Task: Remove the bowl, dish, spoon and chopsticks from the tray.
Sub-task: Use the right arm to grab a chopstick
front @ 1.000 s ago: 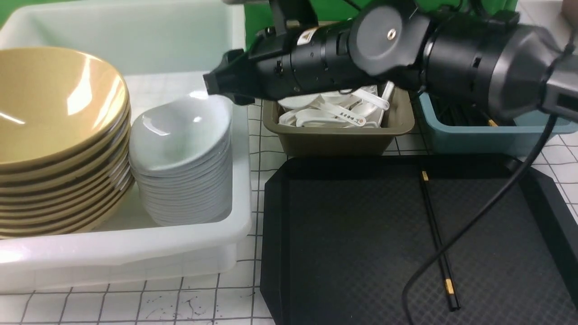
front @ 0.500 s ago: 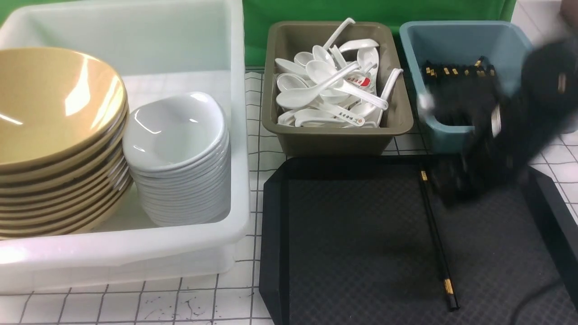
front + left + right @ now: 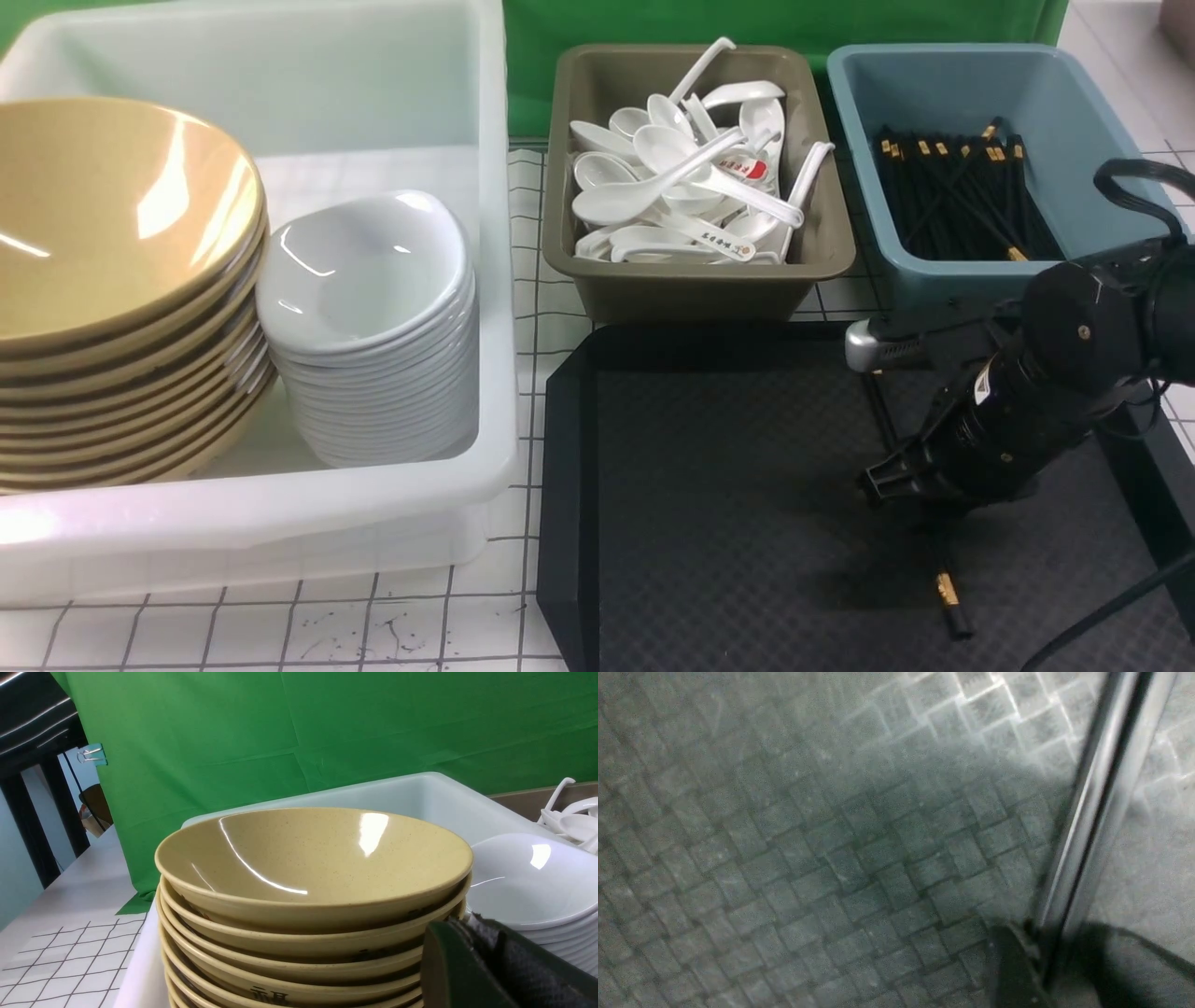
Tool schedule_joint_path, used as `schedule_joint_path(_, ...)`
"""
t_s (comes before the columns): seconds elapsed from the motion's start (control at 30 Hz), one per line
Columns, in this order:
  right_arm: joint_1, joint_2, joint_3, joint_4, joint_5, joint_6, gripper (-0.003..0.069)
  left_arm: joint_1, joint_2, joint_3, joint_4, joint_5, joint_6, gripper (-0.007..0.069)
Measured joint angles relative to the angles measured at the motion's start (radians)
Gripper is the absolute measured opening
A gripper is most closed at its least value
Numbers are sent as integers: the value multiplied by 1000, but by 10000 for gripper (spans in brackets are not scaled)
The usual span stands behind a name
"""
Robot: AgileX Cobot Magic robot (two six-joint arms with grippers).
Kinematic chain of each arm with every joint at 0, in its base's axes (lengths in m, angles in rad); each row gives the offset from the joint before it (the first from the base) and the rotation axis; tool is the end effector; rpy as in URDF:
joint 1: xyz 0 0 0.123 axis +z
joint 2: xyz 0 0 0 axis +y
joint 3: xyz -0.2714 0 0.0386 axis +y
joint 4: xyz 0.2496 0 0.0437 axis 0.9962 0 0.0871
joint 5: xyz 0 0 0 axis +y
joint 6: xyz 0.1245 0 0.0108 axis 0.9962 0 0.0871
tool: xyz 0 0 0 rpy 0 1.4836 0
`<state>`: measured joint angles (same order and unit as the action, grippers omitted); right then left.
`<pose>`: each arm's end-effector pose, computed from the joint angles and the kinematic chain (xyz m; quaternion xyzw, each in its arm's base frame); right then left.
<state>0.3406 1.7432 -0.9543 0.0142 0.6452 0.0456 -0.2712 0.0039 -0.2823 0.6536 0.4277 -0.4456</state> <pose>0.3004 0.1076 0.1156 -0.1409 0.9837 0.0262 0.1087 0.0832 0.0096 0.2754 0.0611 0.6981 0.0507 0.7116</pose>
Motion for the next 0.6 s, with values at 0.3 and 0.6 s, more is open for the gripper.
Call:
schedule_joint_path(0.3, 0, -23, 2, -4, 33, -139, 134, 0, 0, 0, 1, 0, 0, -13)
schedule_joint_path(0.6, 0, -209, 10, -2, 74, -181, 134, 0, 0, 0, 4, 0, 0, -13)
